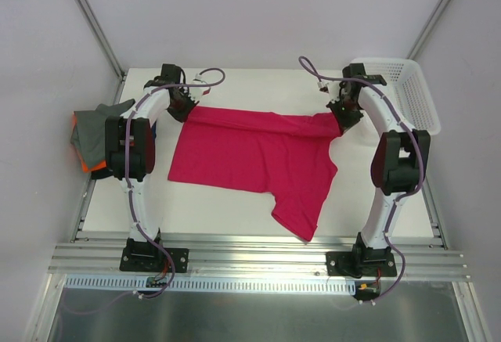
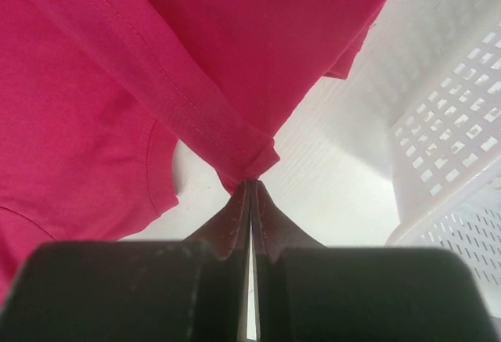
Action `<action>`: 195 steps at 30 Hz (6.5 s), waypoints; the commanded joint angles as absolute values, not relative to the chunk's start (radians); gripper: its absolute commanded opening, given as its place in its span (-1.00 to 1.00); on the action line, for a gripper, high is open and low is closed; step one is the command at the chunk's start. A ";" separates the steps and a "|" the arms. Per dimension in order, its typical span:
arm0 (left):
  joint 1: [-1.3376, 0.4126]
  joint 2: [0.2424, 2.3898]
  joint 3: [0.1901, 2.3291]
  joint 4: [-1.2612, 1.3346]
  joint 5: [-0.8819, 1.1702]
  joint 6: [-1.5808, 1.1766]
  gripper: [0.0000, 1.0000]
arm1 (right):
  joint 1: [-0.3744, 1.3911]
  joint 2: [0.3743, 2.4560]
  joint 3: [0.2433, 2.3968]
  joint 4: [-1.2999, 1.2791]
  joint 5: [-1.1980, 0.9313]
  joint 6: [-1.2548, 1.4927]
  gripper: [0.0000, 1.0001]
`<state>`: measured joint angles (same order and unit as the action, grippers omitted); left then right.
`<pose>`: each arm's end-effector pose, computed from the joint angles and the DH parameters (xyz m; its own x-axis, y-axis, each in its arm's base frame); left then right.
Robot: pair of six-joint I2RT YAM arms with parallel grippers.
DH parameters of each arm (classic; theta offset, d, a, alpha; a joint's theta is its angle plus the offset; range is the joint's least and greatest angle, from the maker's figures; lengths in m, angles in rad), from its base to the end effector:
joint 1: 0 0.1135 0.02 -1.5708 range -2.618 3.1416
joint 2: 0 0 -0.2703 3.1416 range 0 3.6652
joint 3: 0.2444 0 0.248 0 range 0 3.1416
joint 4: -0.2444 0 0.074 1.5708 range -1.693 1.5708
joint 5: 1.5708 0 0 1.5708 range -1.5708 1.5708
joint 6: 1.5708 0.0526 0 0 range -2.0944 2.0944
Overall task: Fold and stack the t-shirts
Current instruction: Fold the flattened tshirt in 1/3 of the way
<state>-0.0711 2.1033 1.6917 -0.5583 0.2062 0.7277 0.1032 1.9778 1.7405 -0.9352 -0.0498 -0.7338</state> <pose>0.4708 -0.0443 0.2016 -0.4913 0.6877 -0.5345 0.6854 0.6839 0.2500 0.4215 0.0463 0.2469 -0.5991 -0.7345 -0.3188 -0.7047 0.6727 -0.2257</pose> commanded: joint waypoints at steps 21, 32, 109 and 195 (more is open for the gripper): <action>-0.075 2.079 1.724 -0.568 0.175 0.681 -0.13 | 0.143 2.030 1.753 -1.029 -0.054 -0.773 -0.39; -0.113 2.103 1.922 -0.581 0.196 0.528 0.72 | 0.158 2.067 1.954 -0.989 -0.124 -0.719 0.09; -0.144 1.911 1.798 -0.583 0.288 0.239 0.65 | 0.279 2.166 1.925 -0.982 -0.216 -0.586 -0.11; -0.117 2.342 1.920 -0.822 0.535 0.003 0.73 | 0.104 2.264 1.865 -0.940 -0.446 -0.236 0.02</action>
